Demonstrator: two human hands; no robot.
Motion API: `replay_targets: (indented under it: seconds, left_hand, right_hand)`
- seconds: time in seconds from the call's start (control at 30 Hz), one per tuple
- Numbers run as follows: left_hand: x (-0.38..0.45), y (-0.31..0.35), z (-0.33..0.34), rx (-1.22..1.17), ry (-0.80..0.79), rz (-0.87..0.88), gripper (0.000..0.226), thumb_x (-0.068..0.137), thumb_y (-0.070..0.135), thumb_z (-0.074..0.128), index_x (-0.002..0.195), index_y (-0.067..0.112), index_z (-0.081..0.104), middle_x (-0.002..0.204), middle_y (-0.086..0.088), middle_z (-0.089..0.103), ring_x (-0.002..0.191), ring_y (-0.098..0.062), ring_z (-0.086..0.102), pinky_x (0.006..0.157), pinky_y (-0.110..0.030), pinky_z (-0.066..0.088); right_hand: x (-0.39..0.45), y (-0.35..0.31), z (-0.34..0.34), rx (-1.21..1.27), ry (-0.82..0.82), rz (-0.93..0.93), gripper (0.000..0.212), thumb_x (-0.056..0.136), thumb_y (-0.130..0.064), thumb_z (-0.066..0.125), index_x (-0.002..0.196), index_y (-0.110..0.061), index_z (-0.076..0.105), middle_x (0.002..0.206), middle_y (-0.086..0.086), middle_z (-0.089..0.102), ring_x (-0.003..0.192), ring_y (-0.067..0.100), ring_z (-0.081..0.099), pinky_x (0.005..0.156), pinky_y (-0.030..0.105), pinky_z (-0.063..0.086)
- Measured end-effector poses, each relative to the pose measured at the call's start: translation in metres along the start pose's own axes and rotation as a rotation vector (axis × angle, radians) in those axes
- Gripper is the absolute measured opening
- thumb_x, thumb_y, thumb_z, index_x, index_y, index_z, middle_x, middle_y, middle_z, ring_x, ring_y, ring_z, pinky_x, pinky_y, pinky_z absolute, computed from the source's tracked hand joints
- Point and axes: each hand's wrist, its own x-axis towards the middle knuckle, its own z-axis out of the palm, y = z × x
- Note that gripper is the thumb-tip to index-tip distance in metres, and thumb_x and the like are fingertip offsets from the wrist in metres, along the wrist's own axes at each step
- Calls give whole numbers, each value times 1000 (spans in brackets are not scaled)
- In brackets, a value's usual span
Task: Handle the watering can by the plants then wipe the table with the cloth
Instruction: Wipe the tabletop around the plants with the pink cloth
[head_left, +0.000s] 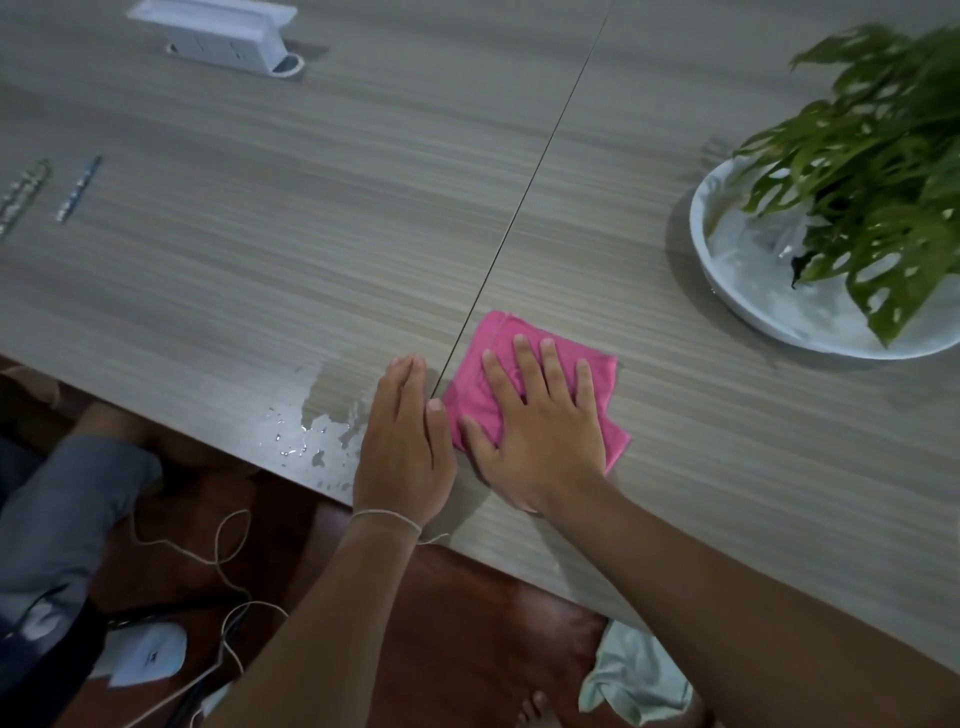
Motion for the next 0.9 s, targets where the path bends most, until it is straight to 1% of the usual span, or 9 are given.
replay_targets:
  seconds: [0.1,0.17,0.3,0.37,0.5,0.63,0.73,0.83,0.9]
  left_hand:
    - [3,3,1,21,-38,1,52,100,24,30,142,-4,43,150,-18,41,144,-28,34,118,-44,31]
    - [4,3,1,34,-44,0,51,99,21,31,141,-4,45,150,-18,42,144,-28,35,118,-44,32]
    - [4,2,1,58,-61,8,59,98,28,22,140,-5,46,149,-18,44,144,-28,35,119,-42,32]
    - [4,2,1,92,-79,20,60,96,29,23,139,-5,48,148,-19,45,143,-30,36,118,-44,33]
    - [5,1,2,196,-129,111,57,93,26,29,137,-3,51,145,-19,49,143,-34,36,116,-51,33]
    - [4,2,2,173,-170,195,55,91,21,33,136,-5,53,145,-21,49,144,-36,35,113,-53,37]
    - [3,2,2,177,-192,249,54,92,23,36,135,-5,53,145,-20,49,144,-35,35,112,-55,38]
    - [2,1,2,166,-190,228,57,91,26,35,136,-5,52,147,-21,48,145,-35,33,113,-55,36]
    - [3,2,2,145,-171,193,58,89,24,33,136,-5,52,146,-22,48,145,-37,33,112,-55,37]
  right_hand:
    - [-18,2,1,9,-8,-24,79,97,-73,13,166,-34,6,175,6,-1,160,31,-8,125,60,-6]
    - [-35,5,3,20,1,-39,78,98,-72,18,165,-33,13,175,6,4,160,31,-3,126,60,-2]
    - [-65,18,4,6,15,-57,78,99,-72,25,164,-31,23,174,7,12,160,31,5,126,62,9]
    - [-75,26,3,-12,0,-57,78,98,-74,24,164,-32,22,174,6,12,160,30,5,125,63,11]
    - [-89,39,0,-39,-23,-25,79,98,-75,24,165,-34,18,174,4,8,160,29,2,126,61,9]
    - [-100,52,-5,-39,-33,4,79,98,-74,24,165,-33,18,173,4,8,160,29,2,127,60,8]
    - [-108,62,-7,-47,-50,28,79,97,-75,23,165,-35,11,174,2,1,160,27,-4,127,58,3]
    - [-117,73,-9,-50,-46,53,79,97,-73,24,165,-35,11,174,2,2,160,27,-3,128,58,3]
    - [-121,78,-10,-50,-49,58,79,97,-73,25,165,-34,12,174,2,3,160,28,-2,128,58,4]
